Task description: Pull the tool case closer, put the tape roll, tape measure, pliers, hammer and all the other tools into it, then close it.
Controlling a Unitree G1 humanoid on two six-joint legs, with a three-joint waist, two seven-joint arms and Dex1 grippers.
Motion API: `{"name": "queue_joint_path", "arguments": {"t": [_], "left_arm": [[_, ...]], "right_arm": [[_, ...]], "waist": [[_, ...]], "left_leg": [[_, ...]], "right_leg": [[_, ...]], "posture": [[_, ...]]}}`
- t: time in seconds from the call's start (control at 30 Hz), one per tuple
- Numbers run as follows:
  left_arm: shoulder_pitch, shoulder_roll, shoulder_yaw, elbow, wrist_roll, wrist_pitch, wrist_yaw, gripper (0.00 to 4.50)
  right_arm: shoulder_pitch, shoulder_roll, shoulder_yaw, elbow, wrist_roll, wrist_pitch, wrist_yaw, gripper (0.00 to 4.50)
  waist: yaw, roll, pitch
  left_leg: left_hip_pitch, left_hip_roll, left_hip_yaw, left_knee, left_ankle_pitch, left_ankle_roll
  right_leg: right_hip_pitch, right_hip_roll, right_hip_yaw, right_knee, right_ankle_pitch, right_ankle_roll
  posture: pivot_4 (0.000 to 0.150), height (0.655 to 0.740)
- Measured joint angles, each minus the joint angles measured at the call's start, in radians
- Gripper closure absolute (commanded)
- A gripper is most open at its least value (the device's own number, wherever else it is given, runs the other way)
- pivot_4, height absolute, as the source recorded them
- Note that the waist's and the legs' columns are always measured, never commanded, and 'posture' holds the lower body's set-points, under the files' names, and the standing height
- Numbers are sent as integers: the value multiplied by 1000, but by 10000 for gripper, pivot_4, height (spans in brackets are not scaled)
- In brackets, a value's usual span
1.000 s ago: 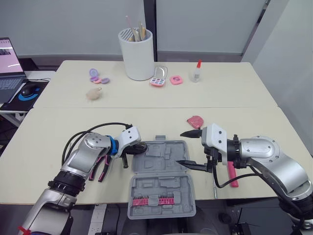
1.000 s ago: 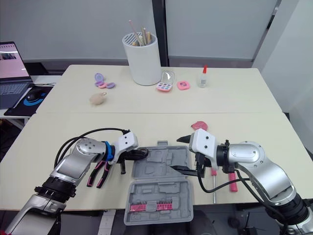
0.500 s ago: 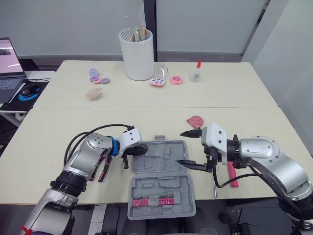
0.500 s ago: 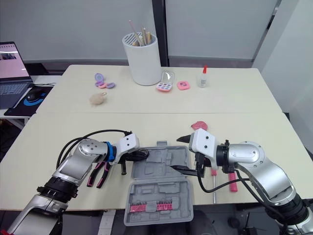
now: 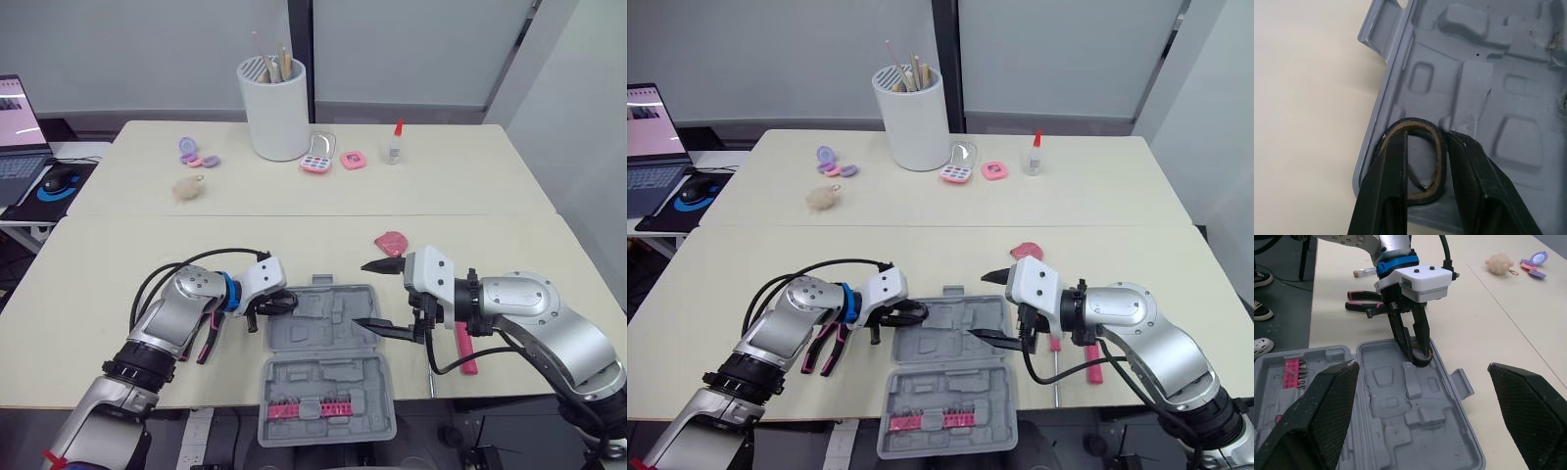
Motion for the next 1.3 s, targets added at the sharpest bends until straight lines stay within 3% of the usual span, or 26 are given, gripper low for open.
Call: {"name": "queue_joint_path", "arguments": {"t": [0.4,0.57,0.93,1.3], "left_arm": [[51,62,127,-114,-120,101,-23,32134],[122,-31,203,-101,-149,-14,77,32134],[214,-167,206,40,-107,-227,254,32134],[217,-182,175,107,-74,-312,279,32134]], "right_arm": [[-1,2,0,10,1,-4,12,0],[-2,2,0,15,1,-4,19,0],[-2,-6,0,18,1,-4,39,0],[-2,-28,-10,18,1,-2,42,0]], "waist": [[-1,0,0],[1,0,0],[1,0,0],[1,0,-1]], "left_leg": [[0,0,0,0,0,0],[0,0,0,0,0,0],[0,0,0,0,0,0],[2,0,-1,0,0,0]], "right_leg": [[0,0,0,0,0,0],[0,-1,0,0,0,0],[1,-3,0,0,0,0],[2,-2,-1,0,0,0]], "posture": [[1500,7400],[1500,7400],[1500,7400],[1500,7400]]}}
